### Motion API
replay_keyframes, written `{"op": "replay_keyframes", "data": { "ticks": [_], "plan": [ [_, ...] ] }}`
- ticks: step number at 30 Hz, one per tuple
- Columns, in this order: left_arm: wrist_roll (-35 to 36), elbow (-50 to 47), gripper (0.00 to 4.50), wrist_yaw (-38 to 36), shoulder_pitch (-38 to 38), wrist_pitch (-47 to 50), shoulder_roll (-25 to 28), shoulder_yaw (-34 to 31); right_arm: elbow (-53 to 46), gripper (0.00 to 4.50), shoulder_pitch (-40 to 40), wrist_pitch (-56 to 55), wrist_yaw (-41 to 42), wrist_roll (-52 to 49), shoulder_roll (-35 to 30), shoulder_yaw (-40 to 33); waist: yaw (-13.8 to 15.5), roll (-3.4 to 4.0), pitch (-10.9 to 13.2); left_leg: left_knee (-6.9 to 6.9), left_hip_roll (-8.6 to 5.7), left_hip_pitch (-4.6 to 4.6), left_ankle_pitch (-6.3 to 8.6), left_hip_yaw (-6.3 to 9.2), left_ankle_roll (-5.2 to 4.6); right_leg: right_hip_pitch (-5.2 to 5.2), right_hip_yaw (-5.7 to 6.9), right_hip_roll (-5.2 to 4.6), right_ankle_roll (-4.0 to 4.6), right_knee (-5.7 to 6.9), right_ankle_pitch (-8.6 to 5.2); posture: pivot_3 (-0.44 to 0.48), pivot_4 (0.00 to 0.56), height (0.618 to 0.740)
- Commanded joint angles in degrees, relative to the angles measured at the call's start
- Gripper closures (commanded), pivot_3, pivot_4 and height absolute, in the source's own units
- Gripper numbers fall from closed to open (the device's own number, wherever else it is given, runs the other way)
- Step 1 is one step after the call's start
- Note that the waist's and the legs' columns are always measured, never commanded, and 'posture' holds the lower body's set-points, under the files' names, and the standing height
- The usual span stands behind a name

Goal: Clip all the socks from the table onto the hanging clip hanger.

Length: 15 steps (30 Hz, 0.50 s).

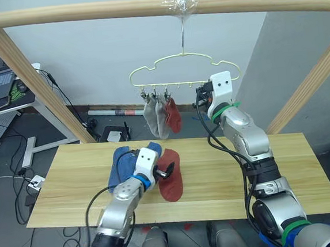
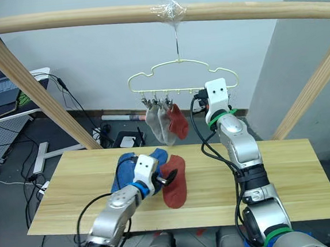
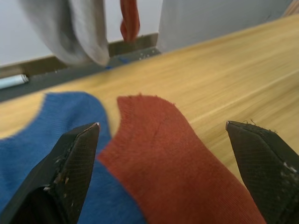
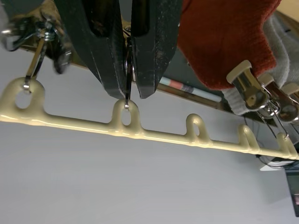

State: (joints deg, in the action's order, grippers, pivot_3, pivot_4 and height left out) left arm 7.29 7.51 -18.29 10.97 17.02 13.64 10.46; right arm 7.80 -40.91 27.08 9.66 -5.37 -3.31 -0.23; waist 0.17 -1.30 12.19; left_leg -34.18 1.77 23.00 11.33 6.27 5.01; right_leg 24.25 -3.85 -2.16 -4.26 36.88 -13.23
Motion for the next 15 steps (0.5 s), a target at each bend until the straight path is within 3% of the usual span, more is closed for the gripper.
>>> {"op": "replay_keyframes", "data": {
  "ticks": [1,5,14,15],
  "plan": [
    [-2.44,5.82,0.0,0.28,2.75,-4.14,-2.09,0.53,-4.25,4.49,0.84,1.55,-0.38,-0.4,-0.11,0.06,-0.22,0.0,0.0,0.01,0.0,0.0,0.0,-0.01,0.0,0.0,-0.01,0.0,0.0,-0.01,0.0,0.111,0.195,0.74],
    [-5.43,14.67,0.0,0.58,5.61,-5.59,-3.89,1.59,-6.16,4.49,1.85,3.1,-0.63,-0.29,-0.56,0.08,-0.34,0.01,0.0,0.04,0.0,-0.01,0.0,0.0,0.0,0.0,0.02,0.0,-0.23,-0.01,0.12,0.094,0.191,0.74],
    [-7.56,21.74,0.0,-4.29,6.21,-2.14,-5.29,3.31,-7.47,4.49,2.07,4.86,-1.38,-0.72,-1.28,-0.46,-0.73,0.02,-0.04,0.03,0.0,-0.07,0.0,0.0,0.0,-0.07,0.02,0.0,-0.22,0.0,0.11,0.072,0.185,0.74],
    [-7.66,22.15,0.18,-4.37,6.05,-2.14,-5.39,3.21,-7.47,4.5,2.08,4.92,-1.37,-0.79,-1.28,-0.49,-0.73,0.03,-0.06,0.03,0.0,-0.08,0.0,0.01,0.0,-0.09,0.02,0.0,-0.21,0.0,0.1,0.072,0.185,0.74]
  ]
}}
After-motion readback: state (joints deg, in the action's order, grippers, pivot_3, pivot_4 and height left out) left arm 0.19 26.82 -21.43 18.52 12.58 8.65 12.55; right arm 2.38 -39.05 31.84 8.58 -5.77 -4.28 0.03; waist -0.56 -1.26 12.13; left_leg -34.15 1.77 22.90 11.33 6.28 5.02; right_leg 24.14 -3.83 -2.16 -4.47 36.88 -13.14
